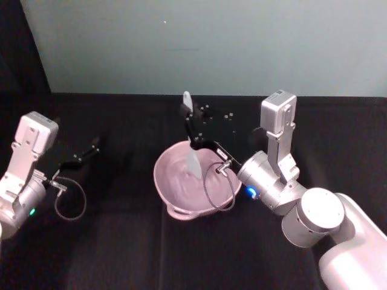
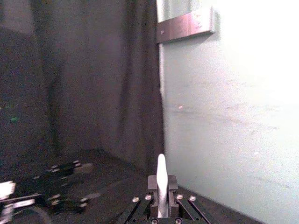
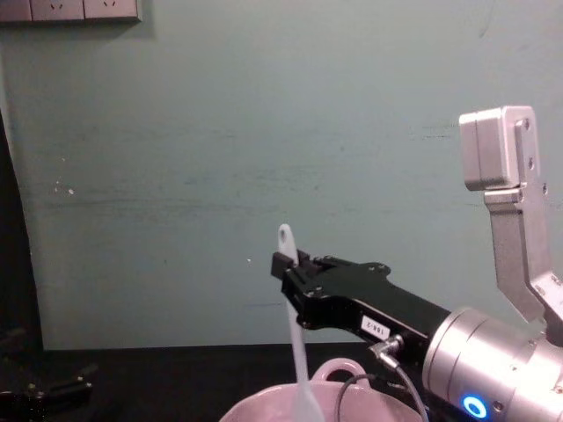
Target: Use the one hand to pick up the spoon and stir the clear water in the bowl.
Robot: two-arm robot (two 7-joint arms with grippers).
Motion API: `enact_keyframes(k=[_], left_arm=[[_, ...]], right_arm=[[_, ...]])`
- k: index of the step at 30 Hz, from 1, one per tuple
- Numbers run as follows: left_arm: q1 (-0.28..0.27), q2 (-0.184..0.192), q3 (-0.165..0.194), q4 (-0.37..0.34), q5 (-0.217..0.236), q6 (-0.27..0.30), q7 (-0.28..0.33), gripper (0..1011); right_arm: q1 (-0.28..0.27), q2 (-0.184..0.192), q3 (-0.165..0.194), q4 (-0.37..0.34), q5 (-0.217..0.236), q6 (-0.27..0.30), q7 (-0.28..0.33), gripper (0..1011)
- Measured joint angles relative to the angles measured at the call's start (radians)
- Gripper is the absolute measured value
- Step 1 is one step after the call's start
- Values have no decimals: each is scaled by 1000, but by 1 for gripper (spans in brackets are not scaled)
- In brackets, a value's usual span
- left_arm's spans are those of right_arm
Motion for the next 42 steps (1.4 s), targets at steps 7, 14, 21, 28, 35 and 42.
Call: enact_keyframes(k=[7,14,21,28,35,42], left_arm=[[0,0,0,0,0,0,0,1011],[0,0,0,0,0,0,0,1011],[0,0,0,0,0,0,0,1011],[0,0,0,0,0,0,0,1011],[0,0,0,0,0,0,0,1011],[0,0,0,0,0,0,0,1011]], right_arm=[[36,-19,37,68,-51,-60,-51,134],[22,3,63,40,-62,-49,-50,134],[-44,57,68,-72,-9,38,20,134],[-77,79,32,-133,42,99,70,134],[-65,62,-9,-126,53,90,80,134],[-15,16,-29,-43,32,51,49,134]])
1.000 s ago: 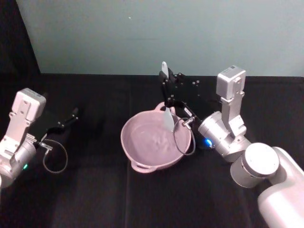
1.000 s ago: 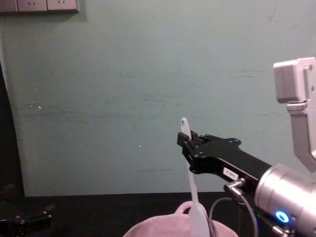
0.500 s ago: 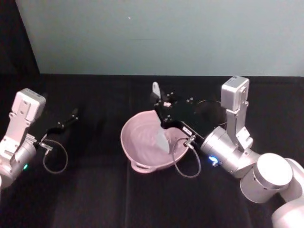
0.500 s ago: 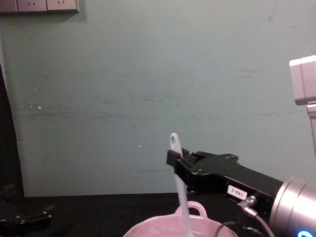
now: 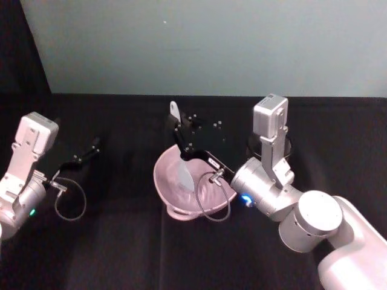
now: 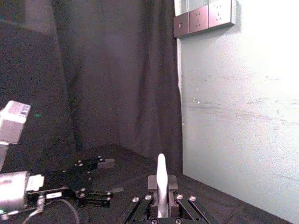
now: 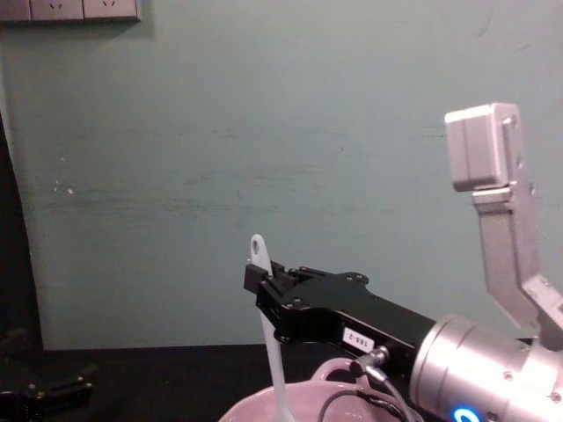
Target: Use the one hand to pick up the spoon and stir the clear water in the bowl.
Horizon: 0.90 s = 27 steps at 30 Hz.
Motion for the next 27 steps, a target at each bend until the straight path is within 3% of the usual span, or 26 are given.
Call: enact_keyframes(k=[10,15,21,27], left_arm=[[0,0,0,0,0,0,0,1011],[0,0,0,0,0,0,0,1011],[0,0,0,0,0,0,0,1011],[0,0,0,0,0,0,0,1011]], right_arm=[[61,-50,18,128,-71,-92,-70,134],[71,-53,38,148,-98,-107,-94,134],[66,-37,64,129,-111,-101,-103,134],[30,3,86,53,-95,-44,-78,134]])
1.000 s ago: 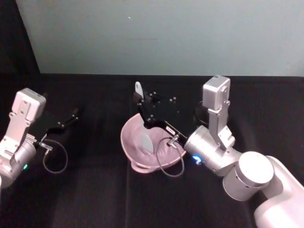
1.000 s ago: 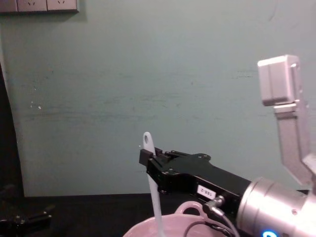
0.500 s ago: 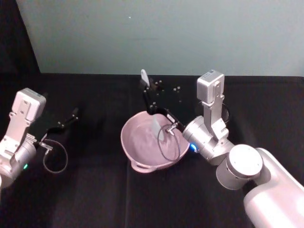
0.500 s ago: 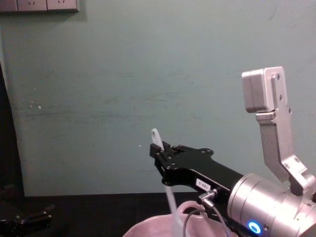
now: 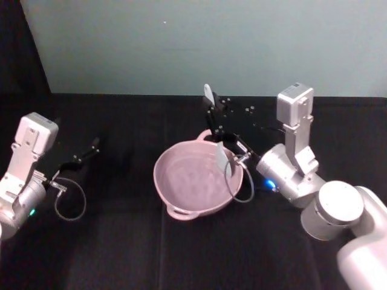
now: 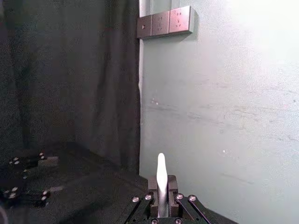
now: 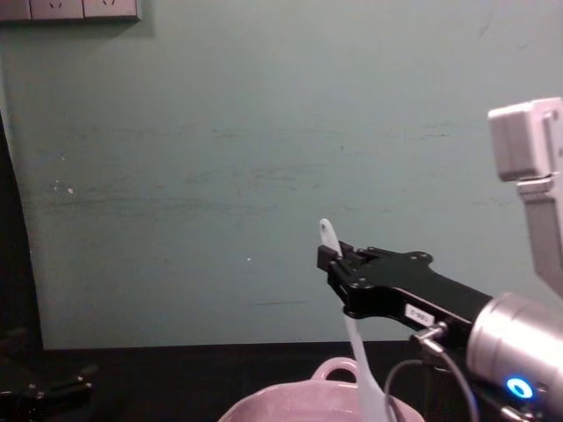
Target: Use the one hand to pick up the spoon and stir the clear water in the bowl.
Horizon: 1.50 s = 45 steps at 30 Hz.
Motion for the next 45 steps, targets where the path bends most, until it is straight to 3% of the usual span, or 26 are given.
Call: enact_keyframes(k=[14,17,24,29,37,45], left_arm=[[0,0,0,0,0,0,0,1011],[0,0,0,0,0,0,0,1011],[0,0,0,0,0,0,0,1011],[0,0,0,0,0,0,0,1011],[0,0,0,0,0,0,0,1011],[0,0,0,0,0,0,0,1011]], right_arm=[[-88,145,24,-214,71,168,74,134],[-103,198,29,-271,89,225,90,134],[-116,285,14,-345,88,303,112,134],[-122,295,8,-362,118,305,125,134],[-111,271,-26,-367,151,256,134,134],[-60,232,-81,-307,165,258,139,134]])
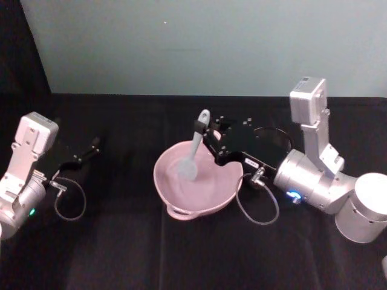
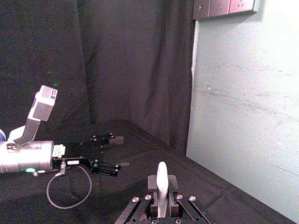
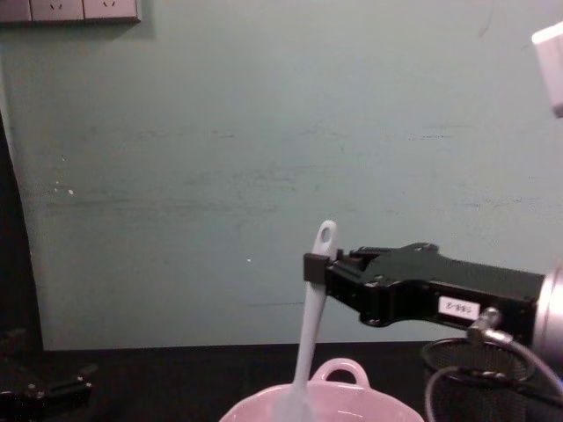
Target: Use the one hand to pick up the spoon and stir the clear water in the bowl.
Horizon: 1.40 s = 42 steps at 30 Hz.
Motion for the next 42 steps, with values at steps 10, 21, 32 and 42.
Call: enact_keyframes(k=[10,21,32,42], left_arm=[[0,0,0,0,0,0,0,1011],[0,0,0,0,0,0,0,1011],[0,0,0,0,0,0,0,1011],[0,0,0,0,0,0,0,1011]], right_arm=[[55,-57,-38,108,-39,-37,-38,134],[79,-83,-14,170,-124,-76,-113,134],[-1,-20,15,45,-102,-12,-68,134],[-28,-22,-11,-1,-55,6,-35,134]])
